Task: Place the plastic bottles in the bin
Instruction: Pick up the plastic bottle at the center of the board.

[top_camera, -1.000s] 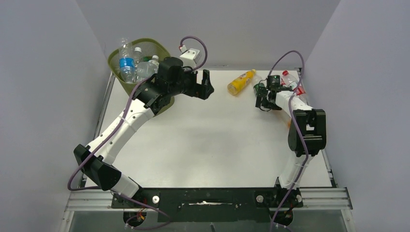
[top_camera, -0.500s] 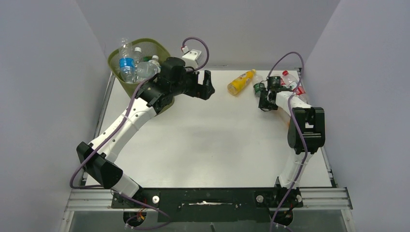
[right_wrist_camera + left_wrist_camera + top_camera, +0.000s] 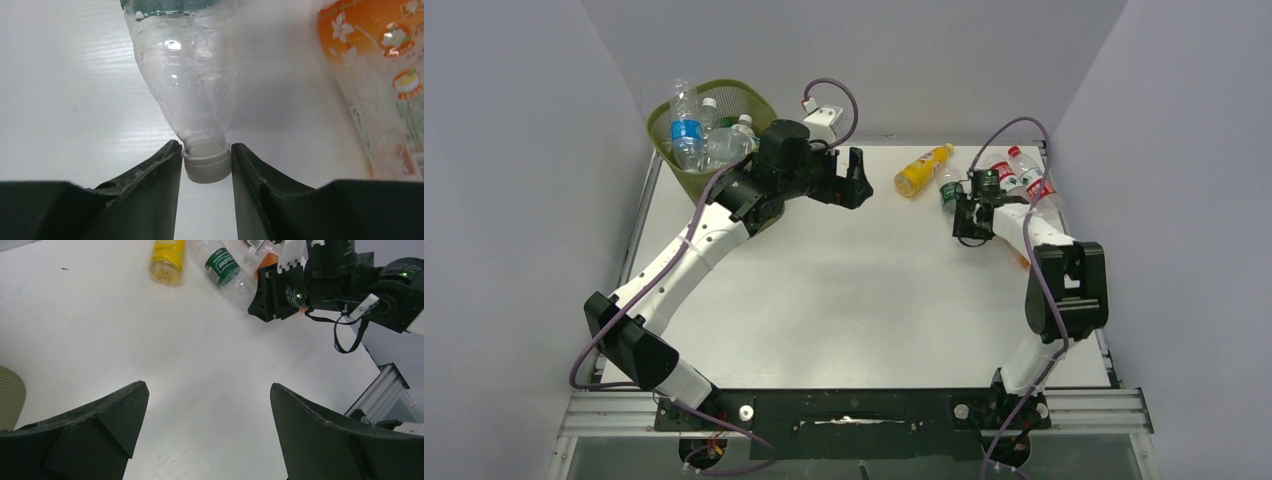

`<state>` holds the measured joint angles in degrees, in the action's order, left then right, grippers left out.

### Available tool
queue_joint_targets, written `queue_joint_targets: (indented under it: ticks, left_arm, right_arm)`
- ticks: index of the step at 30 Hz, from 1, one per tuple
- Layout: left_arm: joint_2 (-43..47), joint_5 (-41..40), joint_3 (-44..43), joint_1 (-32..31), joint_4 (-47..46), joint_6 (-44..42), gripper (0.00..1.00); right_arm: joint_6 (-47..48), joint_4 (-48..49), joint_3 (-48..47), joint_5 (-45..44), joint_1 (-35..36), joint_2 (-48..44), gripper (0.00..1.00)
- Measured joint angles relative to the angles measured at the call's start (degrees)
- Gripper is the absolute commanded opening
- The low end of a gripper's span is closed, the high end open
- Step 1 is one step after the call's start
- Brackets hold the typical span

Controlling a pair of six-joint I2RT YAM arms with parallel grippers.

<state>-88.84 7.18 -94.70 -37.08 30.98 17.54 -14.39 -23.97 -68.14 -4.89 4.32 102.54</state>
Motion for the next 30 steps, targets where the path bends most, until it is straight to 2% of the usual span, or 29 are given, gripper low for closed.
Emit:
queue_joint_targets:
  ticks: [8, 15, 18, 24, 30]
  left_arm:
    - [0.00, 4.11, 3.89, 0.00, -2.80, 5.99, 0.94]
    - [1.20, 8.37, 16.52, 1.20, -12.48, 16.28, 0.94]
    - [3.45, 10.14, 24.37, 2.89, -19.63, 23.08, 0.95]
    - [8.17, 10.84, 33.75, 3.48, -36.35, 36.13, 0.94]
    - [13.00, 7.93, 38.29, 3.43, -48.24, 42.10, 0.95]
  right_arm:
    - [-3.13, -4.39, 4.83, 1.57, 6.27, -19.23, 0.27]
    - [-7.87, -6.73, 5.07, 6.19, 10.62, -32.00, 0.28]
    - [-9.86, -7.13, 5.05, 7.91, 12.57, -34.67, 0.28]
    - [-12.09, -8.02, 4.98, 9.53, 17.33, -35.26, 0.28]
    - [-13.60, -8.79, 3.52, 9.64, 22.64, -35.26, 0.28]
